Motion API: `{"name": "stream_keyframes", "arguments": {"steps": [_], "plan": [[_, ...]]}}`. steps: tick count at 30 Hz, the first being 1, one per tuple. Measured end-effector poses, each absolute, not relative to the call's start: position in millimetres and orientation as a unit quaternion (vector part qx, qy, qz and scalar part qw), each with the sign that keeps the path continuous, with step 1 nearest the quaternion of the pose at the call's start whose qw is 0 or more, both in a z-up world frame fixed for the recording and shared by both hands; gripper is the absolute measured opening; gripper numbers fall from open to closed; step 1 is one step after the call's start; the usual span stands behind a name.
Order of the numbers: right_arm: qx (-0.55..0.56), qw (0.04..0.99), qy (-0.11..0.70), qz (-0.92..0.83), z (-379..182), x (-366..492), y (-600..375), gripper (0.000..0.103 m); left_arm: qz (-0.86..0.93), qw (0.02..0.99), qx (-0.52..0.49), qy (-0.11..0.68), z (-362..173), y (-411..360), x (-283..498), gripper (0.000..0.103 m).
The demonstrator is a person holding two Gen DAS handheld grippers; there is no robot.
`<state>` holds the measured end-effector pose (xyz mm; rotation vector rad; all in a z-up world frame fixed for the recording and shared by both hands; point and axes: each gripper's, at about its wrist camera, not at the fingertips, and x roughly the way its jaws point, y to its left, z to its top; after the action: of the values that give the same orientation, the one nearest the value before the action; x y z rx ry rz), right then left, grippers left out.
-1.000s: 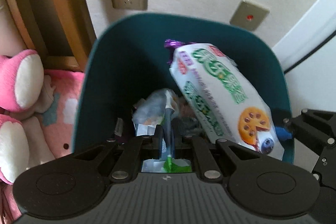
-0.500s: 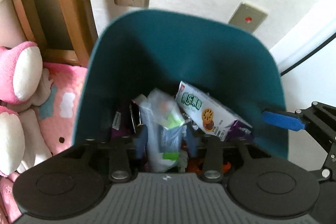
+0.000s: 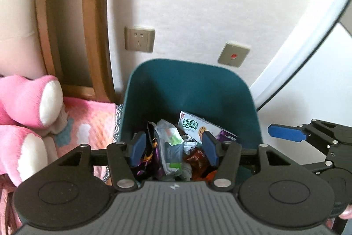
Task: Collect trash
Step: 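Lower both tools back down to the trash under the nightstand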
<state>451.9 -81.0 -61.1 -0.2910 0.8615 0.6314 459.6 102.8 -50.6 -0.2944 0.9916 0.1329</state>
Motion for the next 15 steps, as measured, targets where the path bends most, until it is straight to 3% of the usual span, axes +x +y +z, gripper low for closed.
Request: {"name": "stream_keyframes", "arguments": {"steps": [3,6,11,15], "plan": [[-0.12,0.858,0.399,0.301,-51.5,430.5,-86.5,0.07,0.056,0.877,-0.129,0.459,-34.4,101.0,433.6,0.057],[-0.107,0.864,0.387,0.303,-43.4,408.2,-88.4,0.072,0.049,0.887,-0.118,0.444,-20.4,99.3,406.1,0.068],[-0.081,0.875,0.37,0.3,-33.8,363.6,-92.9,0.076,0.035,0.897,-0.11,0.427,-5.6,99.3,359.2,0.071],[-0.063,0.88,0.363,0.298,-32.0,325.8,-94.0,0.082,0.025,0.901,-0.107,0.419,-2.4,100.0,319.8,0.079]]}}
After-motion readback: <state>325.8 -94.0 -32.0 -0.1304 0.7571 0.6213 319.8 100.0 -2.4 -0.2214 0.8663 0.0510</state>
